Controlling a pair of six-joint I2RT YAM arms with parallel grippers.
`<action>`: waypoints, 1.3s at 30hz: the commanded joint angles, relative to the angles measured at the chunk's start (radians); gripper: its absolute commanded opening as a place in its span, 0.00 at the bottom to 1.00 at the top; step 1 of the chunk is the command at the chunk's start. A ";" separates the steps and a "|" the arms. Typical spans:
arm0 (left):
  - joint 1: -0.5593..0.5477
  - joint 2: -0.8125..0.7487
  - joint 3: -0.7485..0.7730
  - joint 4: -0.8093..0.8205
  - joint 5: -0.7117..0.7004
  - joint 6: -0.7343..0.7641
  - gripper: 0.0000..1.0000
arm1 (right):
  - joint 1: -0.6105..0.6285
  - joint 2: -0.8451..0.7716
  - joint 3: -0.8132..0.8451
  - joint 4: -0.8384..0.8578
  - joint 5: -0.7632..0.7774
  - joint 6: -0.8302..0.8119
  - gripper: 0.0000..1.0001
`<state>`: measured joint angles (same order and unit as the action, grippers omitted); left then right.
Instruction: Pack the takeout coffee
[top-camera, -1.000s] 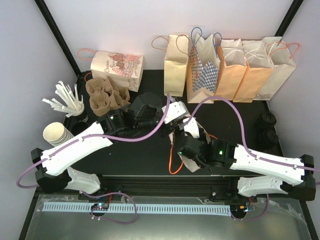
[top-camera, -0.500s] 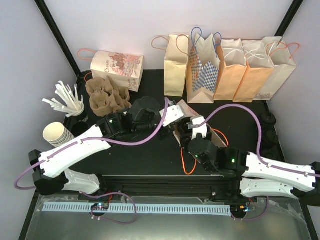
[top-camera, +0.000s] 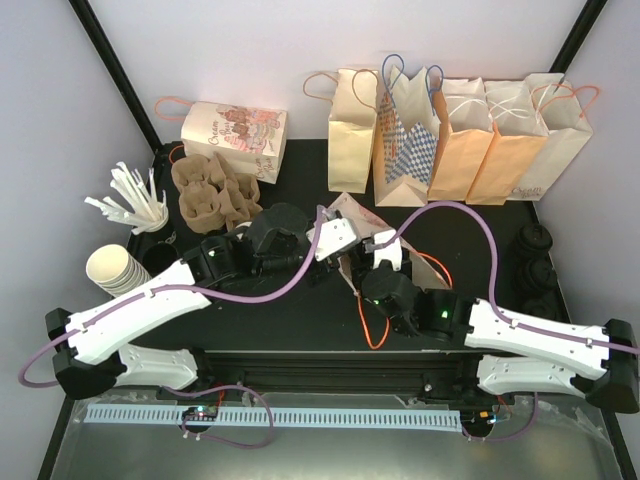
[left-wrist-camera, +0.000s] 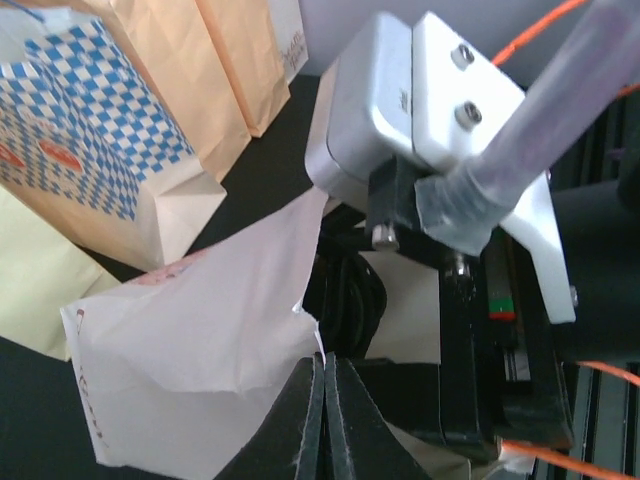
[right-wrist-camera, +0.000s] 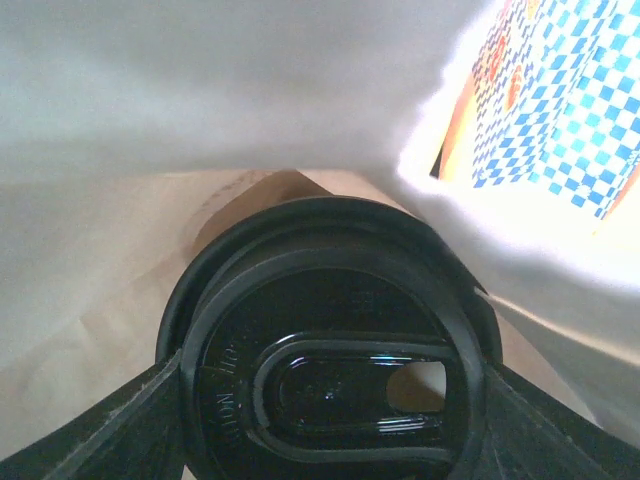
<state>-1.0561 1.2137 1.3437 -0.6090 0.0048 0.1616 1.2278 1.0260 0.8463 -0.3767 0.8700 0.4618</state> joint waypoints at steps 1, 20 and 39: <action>-0.007 -0.048 -0.054 0.035 -0.020 -0.021 0.02 | -0.006 0.009 -0.030 0.077 0.000 0.027 0.39; -0.005 -0.225 -0.348 0.206 -0.148 -0.147 0.02 | -0.043 0.045 -0.121 0.364 -0.207 -0.072 0.39; -0.004 -0.353 -0.523 0.356 -0.156 -0.177 0.01 | -0.040 0.186 -0.115 0.389 -0.190 -0.031 0.36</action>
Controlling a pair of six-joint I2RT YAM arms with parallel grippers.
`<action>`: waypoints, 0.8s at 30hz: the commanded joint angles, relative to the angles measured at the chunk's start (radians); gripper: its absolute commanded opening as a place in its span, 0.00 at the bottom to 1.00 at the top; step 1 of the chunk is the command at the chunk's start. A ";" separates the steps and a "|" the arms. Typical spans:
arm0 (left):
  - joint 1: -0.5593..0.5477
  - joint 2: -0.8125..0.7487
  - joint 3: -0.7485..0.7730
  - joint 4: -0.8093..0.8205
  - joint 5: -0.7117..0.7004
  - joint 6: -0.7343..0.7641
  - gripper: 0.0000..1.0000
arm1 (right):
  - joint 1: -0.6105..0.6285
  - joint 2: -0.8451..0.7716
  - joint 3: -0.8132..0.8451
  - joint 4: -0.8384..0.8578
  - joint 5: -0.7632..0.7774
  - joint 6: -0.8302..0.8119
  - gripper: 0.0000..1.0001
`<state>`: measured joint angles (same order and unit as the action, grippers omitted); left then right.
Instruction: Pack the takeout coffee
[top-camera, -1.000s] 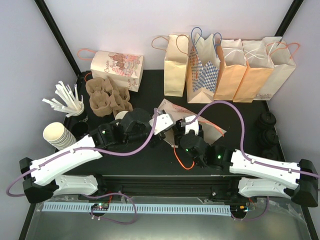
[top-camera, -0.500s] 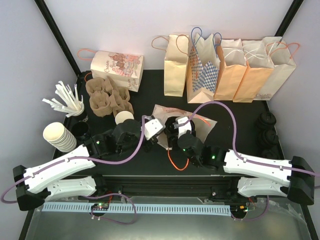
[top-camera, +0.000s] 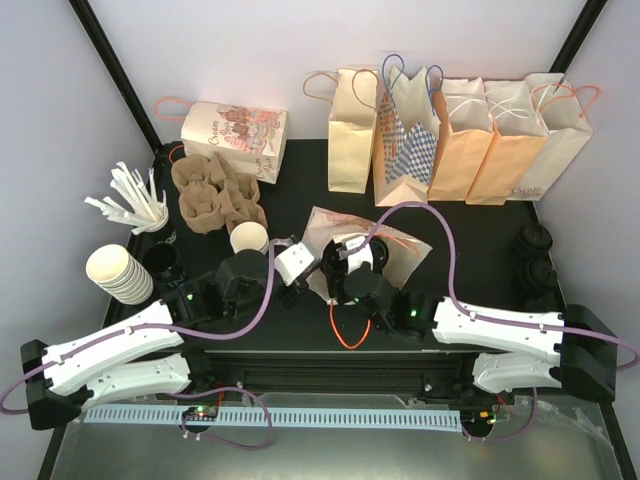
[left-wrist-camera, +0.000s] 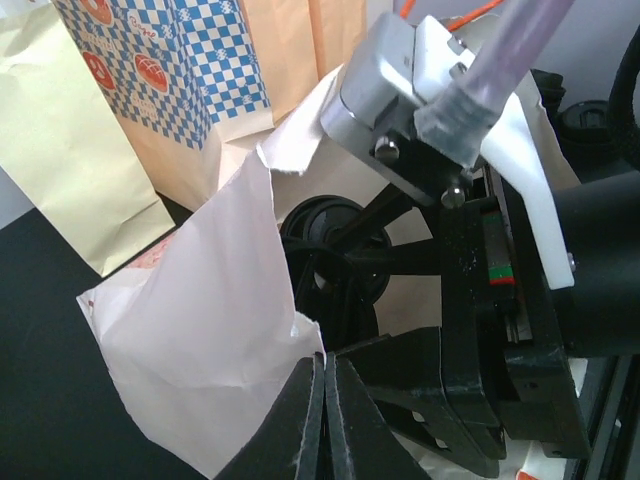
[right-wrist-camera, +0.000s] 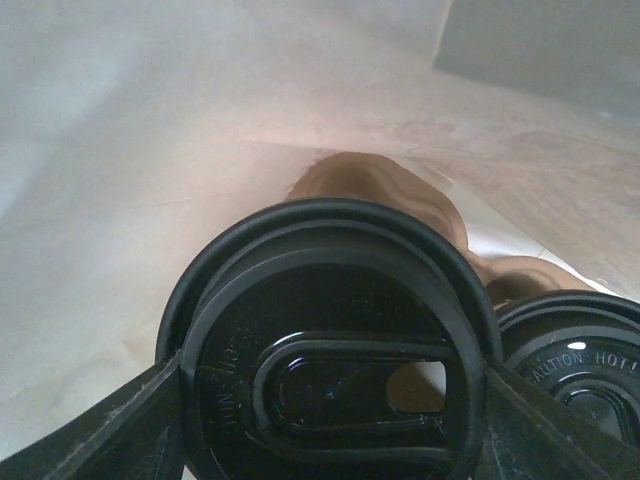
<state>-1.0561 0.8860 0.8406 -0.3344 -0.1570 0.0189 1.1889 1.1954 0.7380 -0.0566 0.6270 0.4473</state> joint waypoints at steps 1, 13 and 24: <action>-0.004 -0.029 -0.024 0.081 0.008 -0.039 0.02 | 0.001 0.025 -0.005 0.075 0.066 -0.027 0.36; -0.002 -0.073 -0.089 0.076 -0.163 -0.370 0.02 | 0.054 0.035 -0.105 0.176 0.078 -0.127 0.36; -0.002 -0.148 -0.171 0.073 -0.070 -0.386 0.02 | 0.066 0.074 -0.072 0.153 0.081 -0.310 0.38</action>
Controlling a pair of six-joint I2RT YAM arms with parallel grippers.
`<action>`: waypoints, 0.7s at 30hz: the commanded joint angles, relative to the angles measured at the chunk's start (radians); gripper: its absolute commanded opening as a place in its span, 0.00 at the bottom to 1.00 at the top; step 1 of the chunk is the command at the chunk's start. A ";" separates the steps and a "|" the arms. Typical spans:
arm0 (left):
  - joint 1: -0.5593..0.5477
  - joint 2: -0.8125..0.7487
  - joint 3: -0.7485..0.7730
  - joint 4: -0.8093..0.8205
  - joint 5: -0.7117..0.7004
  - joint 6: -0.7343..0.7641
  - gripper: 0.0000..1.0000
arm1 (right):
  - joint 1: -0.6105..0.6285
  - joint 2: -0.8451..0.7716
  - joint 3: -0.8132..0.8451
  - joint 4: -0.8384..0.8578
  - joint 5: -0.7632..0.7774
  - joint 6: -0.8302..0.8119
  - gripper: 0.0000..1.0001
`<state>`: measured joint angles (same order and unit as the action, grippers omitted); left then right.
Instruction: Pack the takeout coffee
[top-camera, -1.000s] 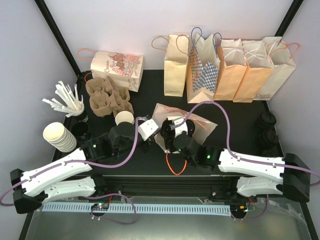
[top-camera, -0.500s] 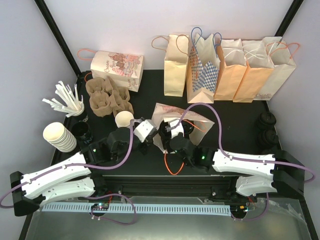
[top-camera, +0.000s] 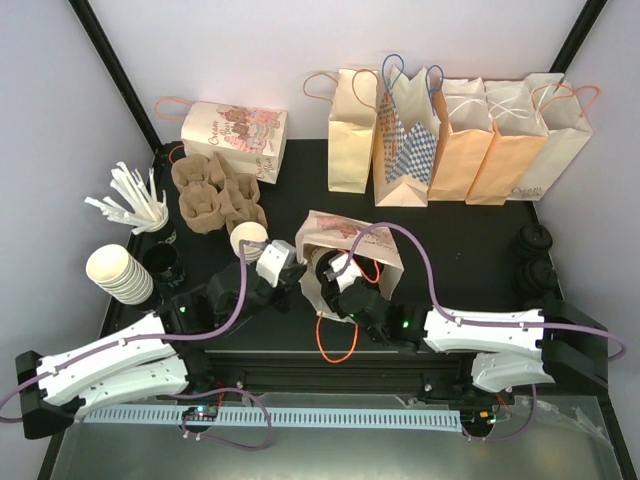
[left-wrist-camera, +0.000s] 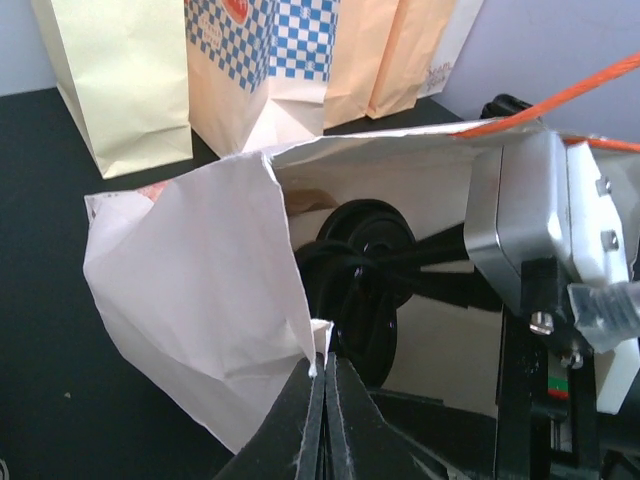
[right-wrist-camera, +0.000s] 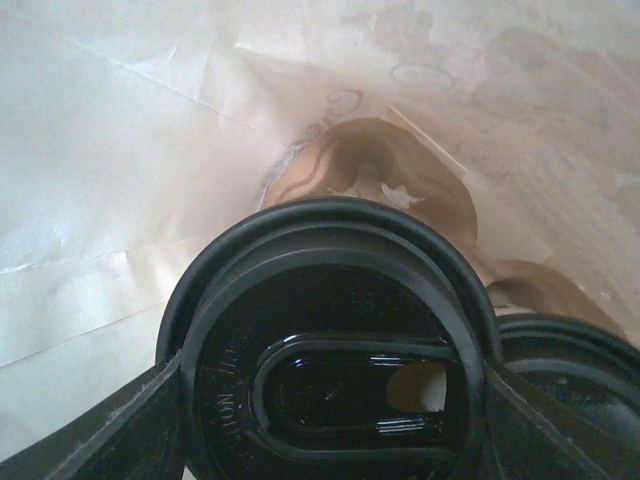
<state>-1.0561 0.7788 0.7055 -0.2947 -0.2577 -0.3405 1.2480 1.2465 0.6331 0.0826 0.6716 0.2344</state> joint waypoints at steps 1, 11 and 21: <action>-0.002 -0.052 -0.047 0.031 0.035 -0.029 0.02 | 0.008 0.030 0.042 0.016 0.045 -0.119 0.38; -0.002 -0.169 -0.143 0.019 0.042 -0.053 0.02 | 0.007 0.141 0.132 0.066 0.131 -0.279 0.38; -0.002 -0.213 -0.171 -0.015 0.024 -0.077 0.02 | 0.008 0.175 0.122 0.096 0.055 -0.423 0.38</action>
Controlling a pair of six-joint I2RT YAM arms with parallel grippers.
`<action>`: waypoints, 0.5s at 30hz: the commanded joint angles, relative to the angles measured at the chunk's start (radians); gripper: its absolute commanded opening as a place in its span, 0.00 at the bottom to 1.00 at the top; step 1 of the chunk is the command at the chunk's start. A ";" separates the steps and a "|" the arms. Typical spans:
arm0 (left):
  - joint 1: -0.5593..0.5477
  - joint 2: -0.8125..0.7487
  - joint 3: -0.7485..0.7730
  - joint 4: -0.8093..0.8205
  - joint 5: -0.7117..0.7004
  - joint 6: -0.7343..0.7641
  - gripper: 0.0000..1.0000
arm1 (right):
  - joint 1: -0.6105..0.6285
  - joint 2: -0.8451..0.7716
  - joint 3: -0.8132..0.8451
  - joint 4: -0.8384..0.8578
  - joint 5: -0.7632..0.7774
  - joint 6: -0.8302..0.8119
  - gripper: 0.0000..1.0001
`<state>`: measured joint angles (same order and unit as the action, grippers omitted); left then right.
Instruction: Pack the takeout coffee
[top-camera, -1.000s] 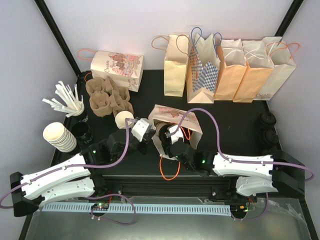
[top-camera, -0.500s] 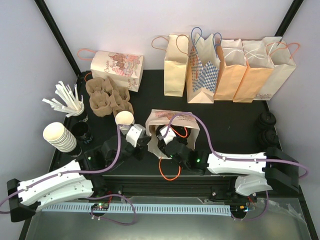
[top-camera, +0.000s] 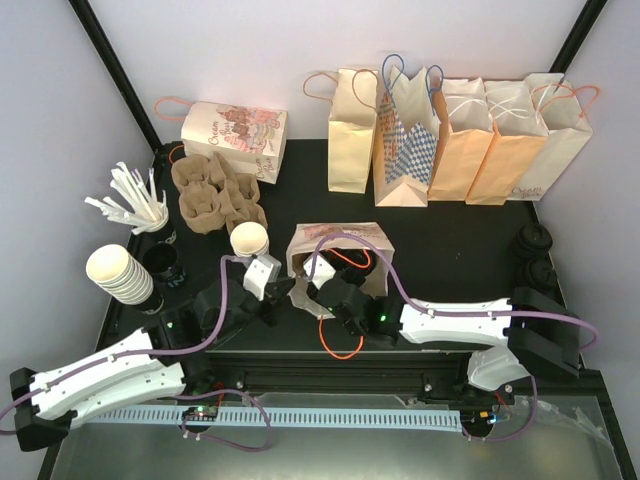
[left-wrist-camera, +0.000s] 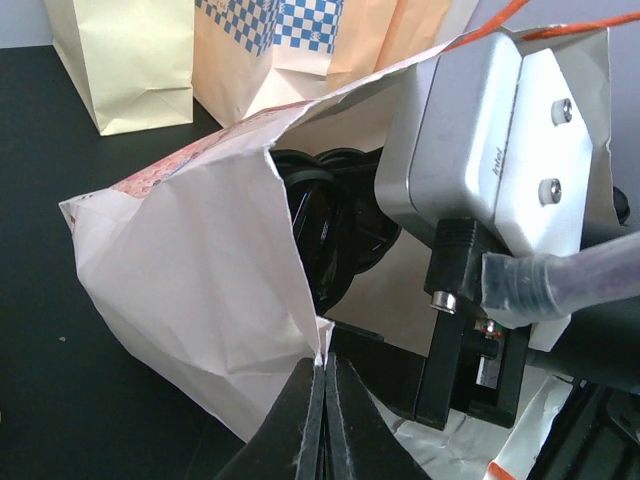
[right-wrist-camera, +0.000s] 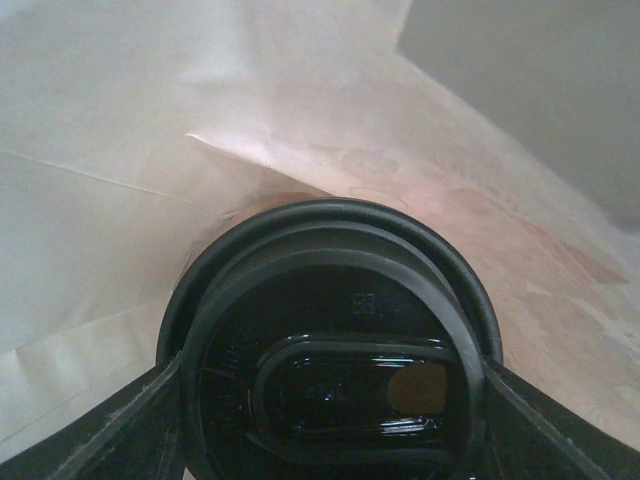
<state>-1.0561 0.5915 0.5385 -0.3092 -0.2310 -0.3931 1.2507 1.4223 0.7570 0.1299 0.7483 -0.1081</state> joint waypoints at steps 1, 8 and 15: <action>-0.002 -0.031 -0.006 0.000 -0.006 -0.028 0.02 | 0.005 0.001 -0.006 0.055 -0.031 -0.098 0.37; -0.002 -0.042 -0.017 -0.008 -0.012 -0.040 0.02 | 0.006 0.042 0.017 0.060 -0.105 -0.224 0.37; -0.002 -0.057 -0.018 -0.031 -0.024 -0.068 0.02 | 0.004 0.122 0.070 0.001 -0.091 -0.267 0.36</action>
<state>-1.0554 0.5594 0.5167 -0.3389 -0.2424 -0.4282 1.2507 1.5124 0.7868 0.1497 0.6605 -0.3199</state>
